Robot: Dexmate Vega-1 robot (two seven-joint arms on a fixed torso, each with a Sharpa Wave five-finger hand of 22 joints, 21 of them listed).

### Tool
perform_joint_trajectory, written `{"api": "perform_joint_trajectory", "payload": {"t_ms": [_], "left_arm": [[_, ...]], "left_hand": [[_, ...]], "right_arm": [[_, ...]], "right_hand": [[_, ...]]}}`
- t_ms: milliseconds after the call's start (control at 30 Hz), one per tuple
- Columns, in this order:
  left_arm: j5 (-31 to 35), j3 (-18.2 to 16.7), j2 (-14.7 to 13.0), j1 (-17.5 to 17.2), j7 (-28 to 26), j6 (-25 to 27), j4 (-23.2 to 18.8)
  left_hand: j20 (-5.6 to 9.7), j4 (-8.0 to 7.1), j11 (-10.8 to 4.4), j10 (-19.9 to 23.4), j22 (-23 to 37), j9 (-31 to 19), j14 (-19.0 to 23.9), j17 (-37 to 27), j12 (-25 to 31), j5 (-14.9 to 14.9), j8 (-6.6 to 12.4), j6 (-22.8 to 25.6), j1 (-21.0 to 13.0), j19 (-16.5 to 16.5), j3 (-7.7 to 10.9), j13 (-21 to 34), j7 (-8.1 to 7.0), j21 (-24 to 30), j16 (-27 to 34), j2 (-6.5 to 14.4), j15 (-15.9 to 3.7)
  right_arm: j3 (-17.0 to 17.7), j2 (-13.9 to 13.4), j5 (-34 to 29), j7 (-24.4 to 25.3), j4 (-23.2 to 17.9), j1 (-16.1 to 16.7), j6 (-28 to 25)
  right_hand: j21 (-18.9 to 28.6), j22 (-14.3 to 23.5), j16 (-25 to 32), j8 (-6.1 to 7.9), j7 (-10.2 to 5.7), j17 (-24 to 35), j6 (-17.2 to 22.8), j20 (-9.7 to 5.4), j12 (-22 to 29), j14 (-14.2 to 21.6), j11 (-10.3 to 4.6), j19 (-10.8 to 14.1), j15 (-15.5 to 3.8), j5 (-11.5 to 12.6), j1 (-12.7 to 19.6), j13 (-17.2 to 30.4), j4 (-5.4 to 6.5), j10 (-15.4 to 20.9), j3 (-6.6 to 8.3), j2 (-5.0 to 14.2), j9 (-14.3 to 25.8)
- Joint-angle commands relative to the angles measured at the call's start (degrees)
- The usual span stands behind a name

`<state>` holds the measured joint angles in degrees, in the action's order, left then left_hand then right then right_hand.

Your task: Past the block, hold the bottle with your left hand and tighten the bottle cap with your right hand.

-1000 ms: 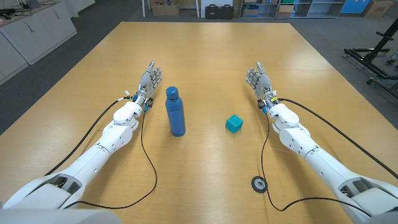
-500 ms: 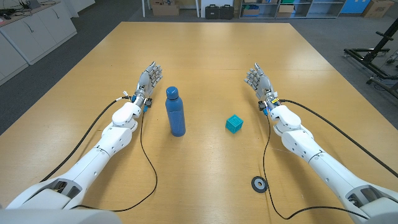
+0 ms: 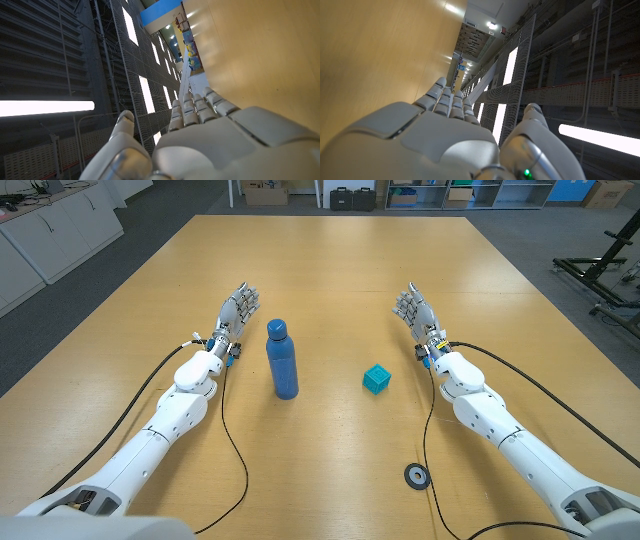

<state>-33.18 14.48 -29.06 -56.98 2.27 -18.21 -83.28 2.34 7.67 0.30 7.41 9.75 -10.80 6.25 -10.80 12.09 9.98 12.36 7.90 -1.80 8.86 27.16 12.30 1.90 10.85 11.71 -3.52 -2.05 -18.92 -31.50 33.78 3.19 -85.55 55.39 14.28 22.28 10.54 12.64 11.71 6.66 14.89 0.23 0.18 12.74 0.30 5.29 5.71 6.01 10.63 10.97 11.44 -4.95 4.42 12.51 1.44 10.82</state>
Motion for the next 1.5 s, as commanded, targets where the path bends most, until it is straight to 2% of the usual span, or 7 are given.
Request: {"api": "perform_joint_trajectory", "payload": {"t_ms": [33,800,933,1100,1500], "left_arm": [[-0.3,-2.0,-1.2,-4.3,-0.3,-0.2,-4.3],[1.7,-2.3,-1.2,-9.1,-2.2,-2.6,-8.9],[1.7,-2.6,-1.5,-10.1,-2.3,-3.1,-9.4],[1.2,-3.2,-1.6,-11.2,-2.3,-3.8,-9.5],[1.0,-4.2,-2.4,-14.5,-2.5,-5.7,-11.0]], "left_hand": [[4.14,0.04,0.03,0.7,0.2,-0.3,0.7,-0.2,0.4,0.3,0.36,0.5,-0.4,0.5,0.49,0.1,-0.19,0.5,0.2,0.1,-0.91],[3.78,0.14,0.22,1.6,0.2,-0.3,1.3,-0.1,0.6,0.2,0.44,1.1,-0.6,0.5,0.65,0.0,-0.28,0.4,0.3,0.5,-0.8],[3.75,0.16,0.29,1.8,0.2,-0.3,1.4,-0.1,0.6,0.2,0.48,1.3,-0.6,0.5,0.67,0.0,-0.27,0.4,0.3,0.6,-0.78],[3.73,0.18,0.34,1.9,0.2,-0.3,1.5,-0.1,0.6,0.2,0.47,1.3,-0.7,0.7,0.69,-0.1,-0.25,0.5,0.3,0.6,-0.81],[3.74,0.25,0.51,2.0,0.2,-0.3,1.6,-0.1,0.6,0.2,0.46,1.4,-0.8,0.7,0.78,-0.1,-0.16,0.5,0.3,0.8,-0.69]], "right_arm": [[0.2,-0.1,-0.4,0.7,-2.0,1.6,-0.3],[1.2,-1.9,-1.0,0.0,-4.3,4.1,1.4],[1.2,-1.9,-0.7,-0.4,-4.2,4.1,1.6],[1.1,-1.6,-0.6,-0.4,-4.1,4.0,1.6],[0.8,-1.5,-1.1,-0.1,-4.4,4.2,1.6]], "right_hand": [[0.0,0.1,0.1,0.41,2.49,0.2,0.5,0.1,0.4,0.4,0.13,0.4,0.03,0.5,0.6,0.0,-0.17,0.6,0.35,0.35,0.1],[-0.3,0.1,0.1,0.47,2.32,0.1,1.0,0.17,0.4,0.5,-0.1,0.6,0.06,0.5,0.8,-0.1,-0.3,0.8,0.35,0.52,0.1],[-0.3,0.1,0.1,0.45,2.37,0.1,1.1,0.18,0.4,0.5,-0.1,0.6,0.07,0.5,0.8,-0.2,-0.32,0.8,0.34,0.54,0.1],[-0.1,0.1,0.2,0.36,2.28,0.0,1.1,-0.5,0.4,0.9,-0.17,1.5,-0.28,0.5,0.8,-0.2,-0.38,0.9,0.32,0.61,0.1],[-0.3,0.1,0.1,0.32,2.28,0.0,1.2,-0.27,0.3,0.8,-0.18,1.3,-0.06,0.5,0.9,-0.2,-0.45,0.9,0.31,0.67,0.1]]}}
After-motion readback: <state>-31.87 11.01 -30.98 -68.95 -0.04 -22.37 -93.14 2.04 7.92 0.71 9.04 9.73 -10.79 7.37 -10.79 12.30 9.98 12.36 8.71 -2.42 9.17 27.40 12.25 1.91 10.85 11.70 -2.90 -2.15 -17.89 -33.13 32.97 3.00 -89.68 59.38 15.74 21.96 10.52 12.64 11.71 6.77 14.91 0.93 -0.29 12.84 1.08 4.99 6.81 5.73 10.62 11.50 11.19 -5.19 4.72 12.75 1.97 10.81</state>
